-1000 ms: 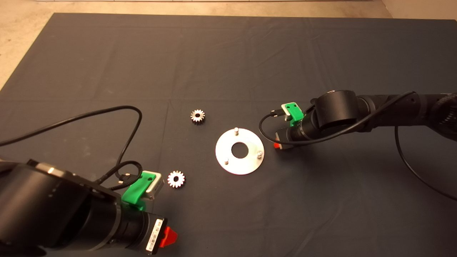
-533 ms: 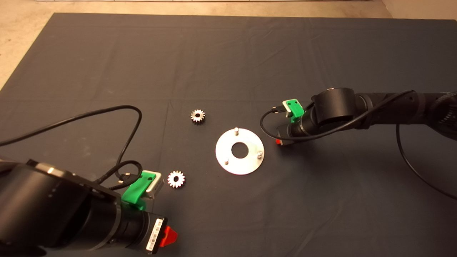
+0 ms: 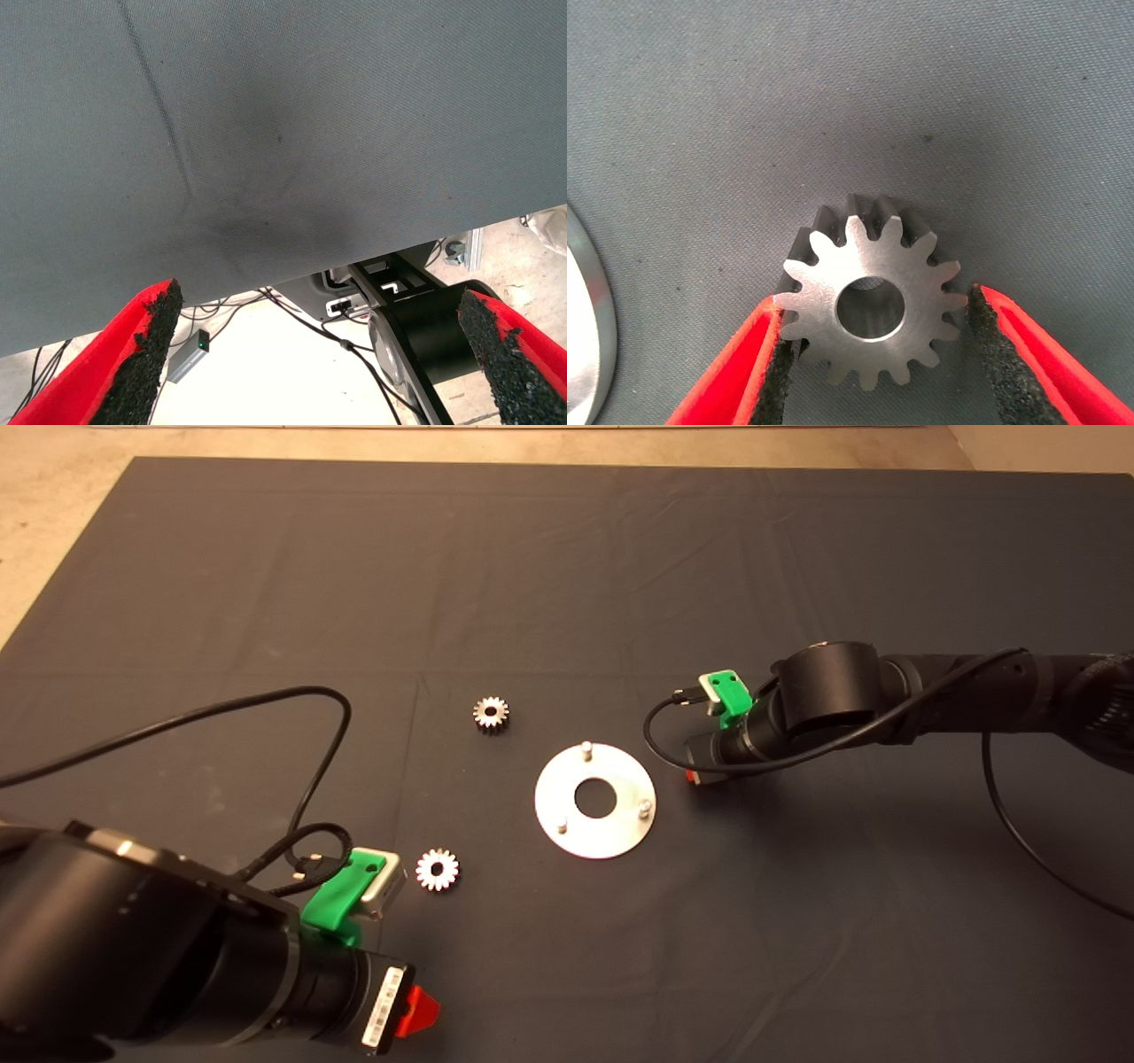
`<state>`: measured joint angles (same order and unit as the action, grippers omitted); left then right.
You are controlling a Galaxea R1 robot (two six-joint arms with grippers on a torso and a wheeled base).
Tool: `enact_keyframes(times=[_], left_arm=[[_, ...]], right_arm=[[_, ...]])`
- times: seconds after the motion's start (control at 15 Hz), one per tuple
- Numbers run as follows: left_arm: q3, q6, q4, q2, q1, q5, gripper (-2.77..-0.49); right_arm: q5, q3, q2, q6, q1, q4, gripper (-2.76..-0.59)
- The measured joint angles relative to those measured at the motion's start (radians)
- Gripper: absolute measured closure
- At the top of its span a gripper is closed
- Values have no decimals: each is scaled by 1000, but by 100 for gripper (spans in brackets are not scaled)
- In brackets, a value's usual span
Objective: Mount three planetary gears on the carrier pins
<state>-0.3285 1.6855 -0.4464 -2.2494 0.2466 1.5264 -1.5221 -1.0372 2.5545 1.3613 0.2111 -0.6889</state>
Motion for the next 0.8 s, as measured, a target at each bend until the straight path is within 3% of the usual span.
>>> enact_keyframes(times=[0.2, 0.8], left_arm=[[0, 0, 0, 0, 0, 0, -222], [0, 0, -2, 0, 0, 0, -222]], right_arm=[[0, 0, 0, 0, 0, -1, -126], [-1, 0, 0, 0, 13, -3, -112]])
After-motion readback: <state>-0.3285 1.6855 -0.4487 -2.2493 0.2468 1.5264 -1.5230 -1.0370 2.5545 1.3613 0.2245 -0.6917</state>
